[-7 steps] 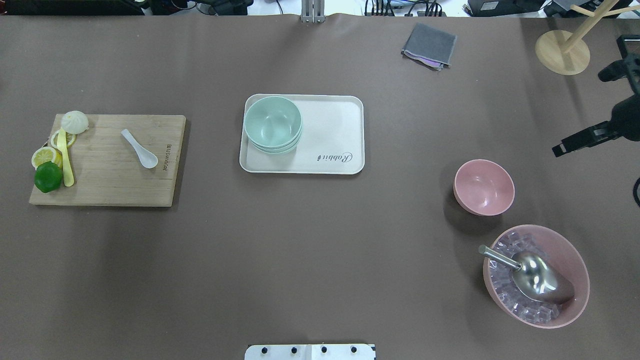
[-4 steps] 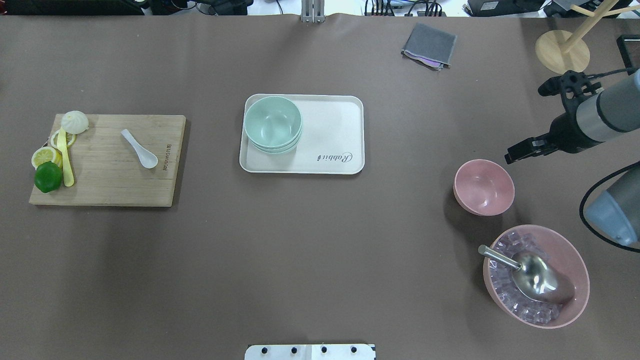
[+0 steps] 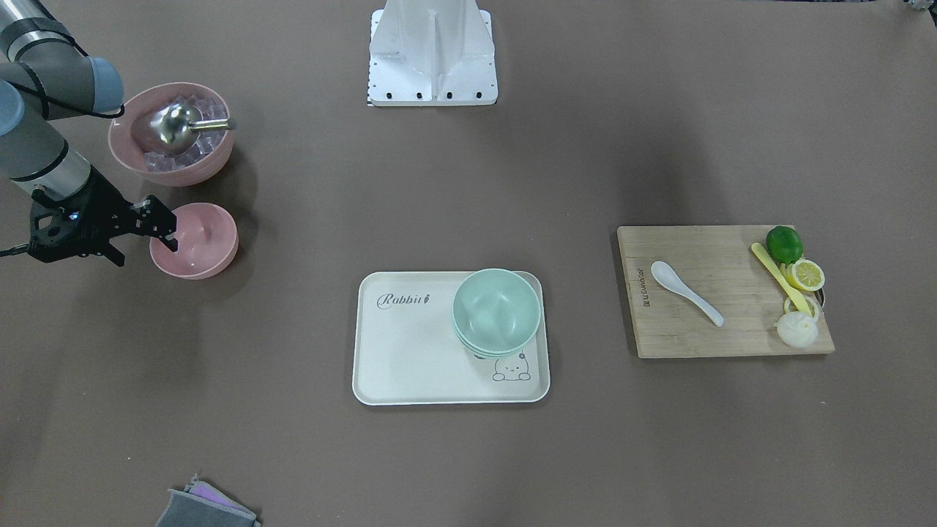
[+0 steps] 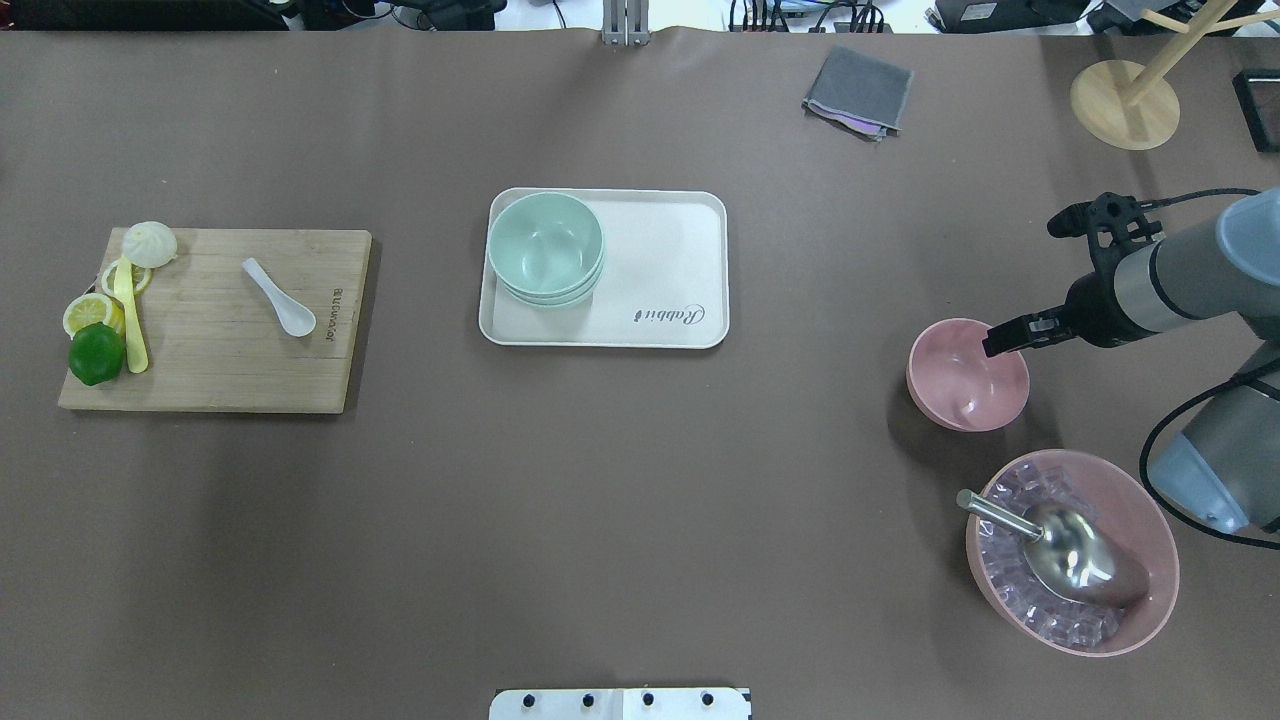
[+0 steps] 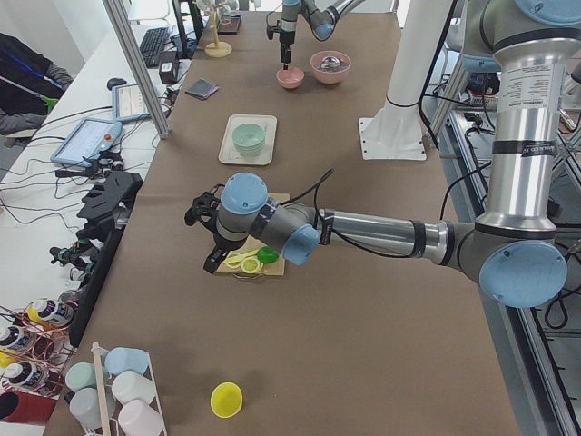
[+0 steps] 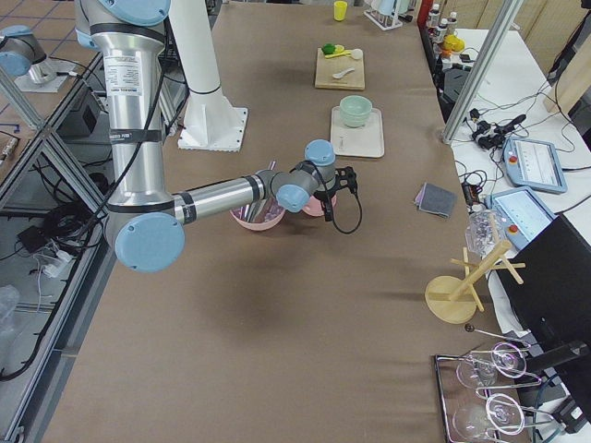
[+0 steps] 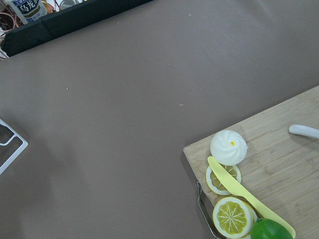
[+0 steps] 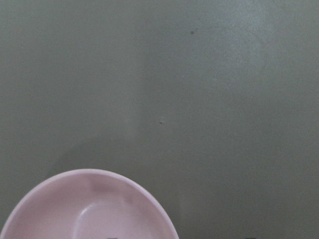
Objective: Stack pink bowl on green and place spoon
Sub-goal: 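Reach the right gripper down to the rim of the small pink bowl, then grip the pink bowl rim with the right gripper and lift it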
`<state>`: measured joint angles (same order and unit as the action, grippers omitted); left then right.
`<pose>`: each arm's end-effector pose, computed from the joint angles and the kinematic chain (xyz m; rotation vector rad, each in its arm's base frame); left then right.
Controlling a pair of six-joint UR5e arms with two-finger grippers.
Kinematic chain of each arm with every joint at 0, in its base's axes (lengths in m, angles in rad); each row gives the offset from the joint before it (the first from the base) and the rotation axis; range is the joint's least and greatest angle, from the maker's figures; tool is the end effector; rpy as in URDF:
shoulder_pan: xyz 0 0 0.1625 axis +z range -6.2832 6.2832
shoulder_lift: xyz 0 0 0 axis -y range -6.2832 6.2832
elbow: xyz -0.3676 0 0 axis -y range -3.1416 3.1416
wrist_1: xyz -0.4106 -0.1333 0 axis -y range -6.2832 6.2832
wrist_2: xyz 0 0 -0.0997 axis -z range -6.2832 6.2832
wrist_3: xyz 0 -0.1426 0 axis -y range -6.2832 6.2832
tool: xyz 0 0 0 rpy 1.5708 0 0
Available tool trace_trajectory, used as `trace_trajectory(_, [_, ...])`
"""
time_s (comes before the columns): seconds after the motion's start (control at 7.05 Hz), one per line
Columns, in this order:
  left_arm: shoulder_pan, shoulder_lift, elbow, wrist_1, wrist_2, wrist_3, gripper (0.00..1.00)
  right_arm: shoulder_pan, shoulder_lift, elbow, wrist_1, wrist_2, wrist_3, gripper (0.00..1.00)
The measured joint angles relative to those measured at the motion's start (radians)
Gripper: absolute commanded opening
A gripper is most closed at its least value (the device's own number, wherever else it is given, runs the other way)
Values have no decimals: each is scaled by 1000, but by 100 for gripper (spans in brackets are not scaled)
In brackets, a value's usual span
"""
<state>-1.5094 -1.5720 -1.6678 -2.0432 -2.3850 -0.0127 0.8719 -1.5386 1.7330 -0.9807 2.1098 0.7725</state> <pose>0.0039 -0.5466 0.5184 0.5093 0.8118 0.2771 -0.3218 -0.4764 0.4668 0.2241 -0.8911 -0.1430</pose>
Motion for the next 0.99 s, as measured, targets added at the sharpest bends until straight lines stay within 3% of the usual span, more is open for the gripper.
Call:
trace_trajectory(0.14, [0,2,-1,0,-1,0,98,-4,-6,-4,9,0,8,28])
trace_trajectory(0.28, [0,3,-1,0,-2,0,98,-6,-7,-4,12,0,17,22])
trace_trajectory(0.57, [0,4,-1,0,-3,0,98,-13,-8,-4,13,0,23,22])
trace_trajectory(0.85, [0,4,-1,0,-3,0,98,-20,-7,-3,13,-1,24,0])
trace_trajectory(0.99, [0,4,-1,0,-3,0,98,-20,-5,3,13,-1,24,0])
